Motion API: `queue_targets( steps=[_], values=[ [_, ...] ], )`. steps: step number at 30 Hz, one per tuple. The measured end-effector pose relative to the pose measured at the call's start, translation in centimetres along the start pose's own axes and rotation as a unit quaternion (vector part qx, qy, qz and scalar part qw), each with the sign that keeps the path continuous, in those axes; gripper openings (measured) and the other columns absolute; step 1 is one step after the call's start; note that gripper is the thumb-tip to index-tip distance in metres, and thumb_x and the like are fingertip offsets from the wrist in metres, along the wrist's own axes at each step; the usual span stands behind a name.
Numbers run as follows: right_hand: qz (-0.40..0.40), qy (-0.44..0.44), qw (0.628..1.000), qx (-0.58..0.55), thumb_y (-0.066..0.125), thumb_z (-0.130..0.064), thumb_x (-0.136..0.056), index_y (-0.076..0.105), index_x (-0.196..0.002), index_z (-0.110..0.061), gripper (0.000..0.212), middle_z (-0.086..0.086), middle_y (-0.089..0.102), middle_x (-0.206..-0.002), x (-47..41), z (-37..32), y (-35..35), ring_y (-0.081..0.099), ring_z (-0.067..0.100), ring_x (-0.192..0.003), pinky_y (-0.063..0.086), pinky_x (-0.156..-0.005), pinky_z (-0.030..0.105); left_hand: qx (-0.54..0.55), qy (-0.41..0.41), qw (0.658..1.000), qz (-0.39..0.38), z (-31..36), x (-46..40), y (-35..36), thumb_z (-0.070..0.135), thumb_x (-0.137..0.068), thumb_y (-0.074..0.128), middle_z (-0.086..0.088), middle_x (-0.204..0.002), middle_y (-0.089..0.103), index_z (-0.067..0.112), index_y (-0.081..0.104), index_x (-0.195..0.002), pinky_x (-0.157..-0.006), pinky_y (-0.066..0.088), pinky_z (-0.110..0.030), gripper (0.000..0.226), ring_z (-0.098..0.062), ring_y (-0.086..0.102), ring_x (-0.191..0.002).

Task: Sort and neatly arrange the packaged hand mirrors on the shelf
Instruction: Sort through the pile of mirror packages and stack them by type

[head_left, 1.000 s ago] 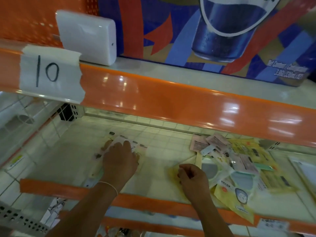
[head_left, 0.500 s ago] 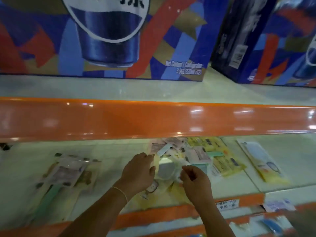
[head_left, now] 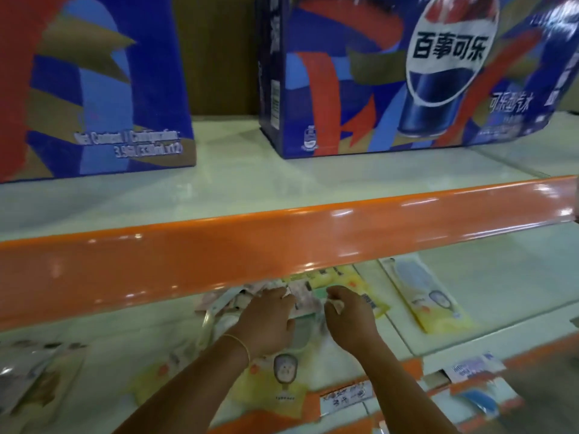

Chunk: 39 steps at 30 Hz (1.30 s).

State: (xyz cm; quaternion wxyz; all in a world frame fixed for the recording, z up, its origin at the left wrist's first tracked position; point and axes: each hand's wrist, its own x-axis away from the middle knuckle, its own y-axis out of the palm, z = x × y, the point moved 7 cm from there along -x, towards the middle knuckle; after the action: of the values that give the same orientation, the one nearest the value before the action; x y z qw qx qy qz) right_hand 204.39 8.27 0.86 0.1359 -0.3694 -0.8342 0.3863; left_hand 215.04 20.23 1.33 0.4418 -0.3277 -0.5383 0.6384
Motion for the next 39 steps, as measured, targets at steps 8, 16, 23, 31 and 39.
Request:
queue_targets(
  steps=[8, 16, 23, 31, 39],
  values=[
    [-0.132, -0.037, 0.975, 0.177, 0.044, -0.017, -0.087, 0.051, -0.128, -0.024, 0.042, 0.0, 0.052, -0.133, -4.1, 1.7, 2.3, 0.041, 0.025, -0.13, 0.035, -0.107, 0.046, 0.036, -0.029, 0.999, -0.022, 1.1, -1.0, 0.8, 0.019, -0.093, 0.041, -0.01, -0.115, 0.053, 0.008, 0.053, -0.117, -0.079, 0.037, -0.031, 0.029, -0.027, 0.05, -0.107],
    [-0.088, -0.048, 0.971, 0.216, 0.05, -0.027, -0.085, 0.064, -0.089, -0.026, 0.015, 0.001, 0.053, -0.091, -4.4, 3.1, 1.1, 0.053, 0.026, -0.097, 0.042, -0.087, 0.038, 0.146, -0.069, 0.987, -0.005, 0.8, -0.4, 1.1, 0.019, -0.098, 0.042, -0.003, -0.144, 0.04, 0.014, 0.048, -0.134, -0.106, 0.034, -0.032, 0.037, -0.019, 0.036, -0.133],
    [-0.034, -0.035, 0.999, 0.018, 0.057, -0.019, -0.091, 0.055, -0.075, -0.016, 0.016, -0.001, 0.049, -0.07, -3.0, 5.0, -1.2, 0.042, 0.013, -0.057, 0.024, -0.046, 0.017, 0.22, -0.125, 0.96, 0.117, 0.2, -0.5, 0.4, 0.03, -0.098, 0.048, 0.001, -0.127, 0.055, 0.016, 0.057, -0.126, -0.097, 0.044, -0.03, 0.033, -0.015, 0.054, -0.114],
    [-0.037, -0.066, 0.994, -0.081, 0.057, -0.021, -0.093, 0.046, -0.061, -0.014, 0.035, -0.001, 0.04, -0.055, 1.3, 0.8, 0.8, 0.035, 0.01, -0.049, 0.026, -0.047, 0.02, 0.564, -0.279, 0.773, 0.078, -0.5, 0.7, 1.9, 0.048, -0.093, 0.053, -0.014, -0.077, 0.065, 0.0, 0.063, -0.09, -0.054, 0.046, -0.029, 0.049, -0.026, 0.062, -0.064],
    [-0.115, -0.083, 0.986, -0.092, 0.055, -0.036, -0.095, 0.055, -0.077, -0.01, 0.032, -0.002, 0.041, -0.059, 4.7, -7.0, 6.1, 0.036, 0.009, -0.048, 0.027, -0.048, 0.019, 0.644, -0.325, 0.678, 0.14, -7.4, 6.5, 2.1, 0.025, -0.096, 0.058, -0.007, -0.057, 0.04, 0.003, 0.055, -0.082, -0.043, 0.034, -0.03, 0.026, -0.024, 0.043, -0.05]
  ],
)
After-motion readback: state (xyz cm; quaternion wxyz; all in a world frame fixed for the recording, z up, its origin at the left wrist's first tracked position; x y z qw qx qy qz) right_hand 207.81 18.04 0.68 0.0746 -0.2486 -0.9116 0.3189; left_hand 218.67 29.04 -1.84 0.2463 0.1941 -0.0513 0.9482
